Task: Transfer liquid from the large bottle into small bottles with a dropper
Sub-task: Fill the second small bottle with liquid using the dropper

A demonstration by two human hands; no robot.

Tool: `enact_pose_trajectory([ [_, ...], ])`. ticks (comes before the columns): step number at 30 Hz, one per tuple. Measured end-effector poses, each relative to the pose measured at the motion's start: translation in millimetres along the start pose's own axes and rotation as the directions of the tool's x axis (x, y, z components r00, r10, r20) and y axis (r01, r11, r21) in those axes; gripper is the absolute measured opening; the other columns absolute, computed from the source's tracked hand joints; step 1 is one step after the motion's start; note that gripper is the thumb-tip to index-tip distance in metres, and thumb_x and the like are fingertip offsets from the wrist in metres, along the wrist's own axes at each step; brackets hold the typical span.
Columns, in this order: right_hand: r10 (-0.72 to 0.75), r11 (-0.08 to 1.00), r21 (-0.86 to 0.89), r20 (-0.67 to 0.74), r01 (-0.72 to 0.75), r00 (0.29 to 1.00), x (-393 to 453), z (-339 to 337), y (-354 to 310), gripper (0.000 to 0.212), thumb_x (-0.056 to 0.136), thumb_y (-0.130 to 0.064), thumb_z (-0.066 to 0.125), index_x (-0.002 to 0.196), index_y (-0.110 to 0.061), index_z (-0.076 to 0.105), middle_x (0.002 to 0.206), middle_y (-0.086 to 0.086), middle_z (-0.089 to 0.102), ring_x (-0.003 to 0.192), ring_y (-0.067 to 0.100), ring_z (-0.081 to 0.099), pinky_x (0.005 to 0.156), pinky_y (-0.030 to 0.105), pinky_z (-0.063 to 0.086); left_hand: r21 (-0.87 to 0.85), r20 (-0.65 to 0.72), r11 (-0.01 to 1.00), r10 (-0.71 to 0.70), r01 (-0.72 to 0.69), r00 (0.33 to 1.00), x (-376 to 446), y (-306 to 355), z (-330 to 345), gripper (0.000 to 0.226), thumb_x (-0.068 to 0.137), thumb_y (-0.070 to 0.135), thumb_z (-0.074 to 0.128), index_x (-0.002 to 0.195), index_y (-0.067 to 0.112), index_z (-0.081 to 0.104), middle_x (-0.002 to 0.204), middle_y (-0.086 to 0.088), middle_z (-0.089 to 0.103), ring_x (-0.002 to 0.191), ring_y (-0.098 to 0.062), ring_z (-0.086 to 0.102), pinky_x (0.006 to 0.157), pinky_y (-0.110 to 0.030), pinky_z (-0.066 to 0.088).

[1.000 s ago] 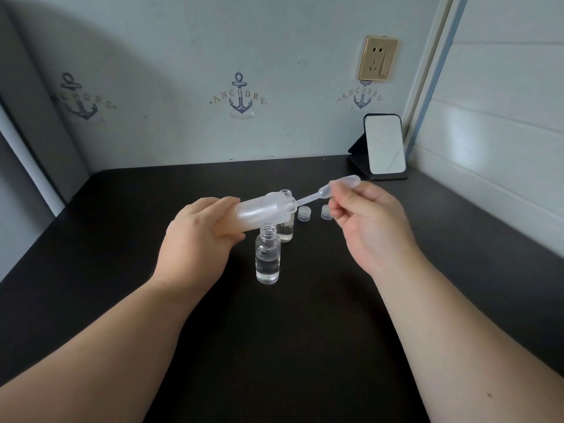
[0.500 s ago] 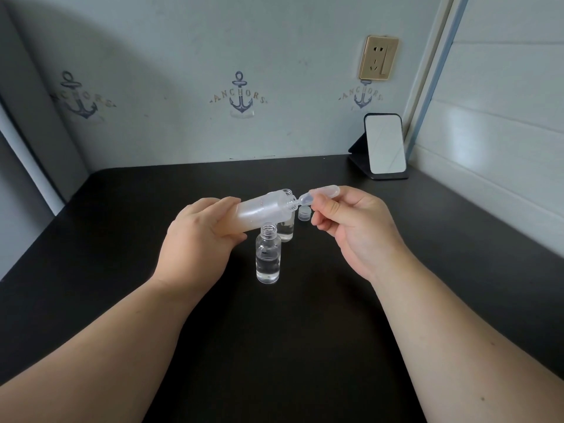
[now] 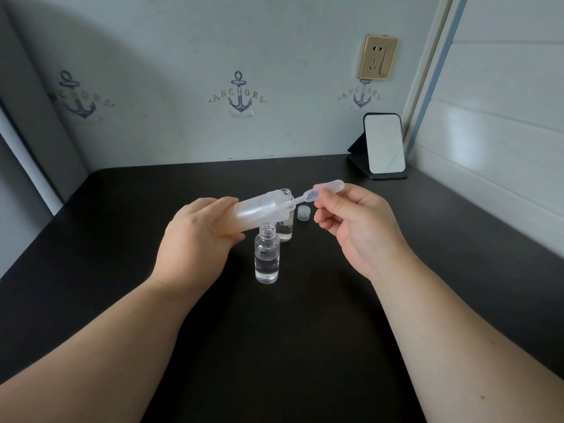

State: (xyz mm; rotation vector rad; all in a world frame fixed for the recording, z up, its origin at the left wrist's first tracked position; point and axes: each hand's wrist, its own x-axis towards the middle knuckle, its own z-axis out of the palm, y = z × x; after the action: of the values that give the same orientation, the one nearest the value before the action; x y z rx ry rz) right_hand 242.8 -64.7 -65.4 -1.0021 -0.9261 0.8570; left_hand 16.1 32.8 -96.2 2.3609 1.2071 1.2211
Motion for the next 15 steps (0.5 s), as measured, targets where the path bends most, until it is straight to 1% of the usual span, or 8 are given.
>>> enact_pose_trajectory([
  [4, 0.001, 0.998, 0.069, -0.030, 0.001, 1.000, 1.9, -4.2, -0.5, 0.010, 0.084, -0.020, 0.075, 0.090, -0.016, 0.081, 0.081, 0.002, 0.070, 0.068, 0.015, 0.064, 0.070, 0.026, 0.052, 0.004, -0.001, 1.000, -0.004, 0.004, 1.000, 0.3, 0.3, -1.1, 0.051, 0.077, 0.017, 0.084, 0.124, 0.029, 0.067, 0.113, 0.011, 0.064, 0.107, -0.020, 0.058, 0.093, -0.043, 0.051],
  [6, 0.003, 0.992, 0.130, -0.063, 0.005, 0.998, 2.9, -5.7, -1.8, 0.011, 0.082, -0.021, 0.076, 0.090, -0.015, 0.081, 0.085, 0.003, 0.071, 0.067, 0.015, 0.063, 0.073, 0.028, 0.052, 0.008, -0.005, 1.000, -0.009, 0.009, 1.000, 0.2, 0.0, -1.2, 0.050, 0.078, 0.016, 0.084, 0.124, 0.028, 0.067, 0.113, 0.011, 0.064, 0.106, -0.020, 0.059, 0.092, -0.041, 0.050],
  [9, 0.023, 0.966, 0.257, -0.127, 0.010, 0.992, 3.6, -9.1, -5.5, 0.009, 0.084, -0.019, 0.073, 0.085, -0.015, 0.081, 0.085, 0.004, 0.073, 0.067, 0.015, 0.065, 0.067, 0.025, 0.053, 0.012, -0.019, 1.000, -0.016, 0.016, 1.000, 0.4, -1.5, -1.8, 0.050, 0.078, 0.016, 0.084, 0.124, 0.028, 0.067, 0.110, 0.013, 0.062, 0.105, -0.019, 0.058, 0.089, -0.034, 0.046],
  [12, 0.048, 0.936, 0.352, -0.202, 0.027, 0.978, 3.7, -14.5, -9.5, 0.018, 0.093, -0.016, 0.067, 0.080, -0.013, 0.079, 0.083, 0.002, 0.073, 0.068, 0.014, 0.066, 0.063, 0.022, 0.053, 0.011, -0.032, 0.999, -0.039, 0.039, 0.999, 1.1, -2.5, -2.8, 0.049, 0.079, 0.016, 0.083, 0.124, 0.030, 0.066, 0.108, 0.018, 0.058, 0.102, -0.012, 0.054, 0.086, -0.027, 0.040],
  [15, 0.091, 0.888, 0.457, -0.287, 0.053, 0.954, 4.9, -19.0, -11.9, 0.013, 0.094, -0.016, 0.067, 0.087, -0.008, 0.074, 0.080, 0.002, 0.071, 0.067, 0.014, 0.066, 0.063, 0.022, 0.052, -0.007, -0.051, 0.997, -0.083, 0.083, 0.995, 2.3, -2.9, -3.4, 0.047, 0.081, 0.018, 0.081, 0.123, 0.033, 0.066, 0.105, 0.020, 0.056, 0.096, -0.002, 0.049, 0.079, -0.012, 0.033],
])
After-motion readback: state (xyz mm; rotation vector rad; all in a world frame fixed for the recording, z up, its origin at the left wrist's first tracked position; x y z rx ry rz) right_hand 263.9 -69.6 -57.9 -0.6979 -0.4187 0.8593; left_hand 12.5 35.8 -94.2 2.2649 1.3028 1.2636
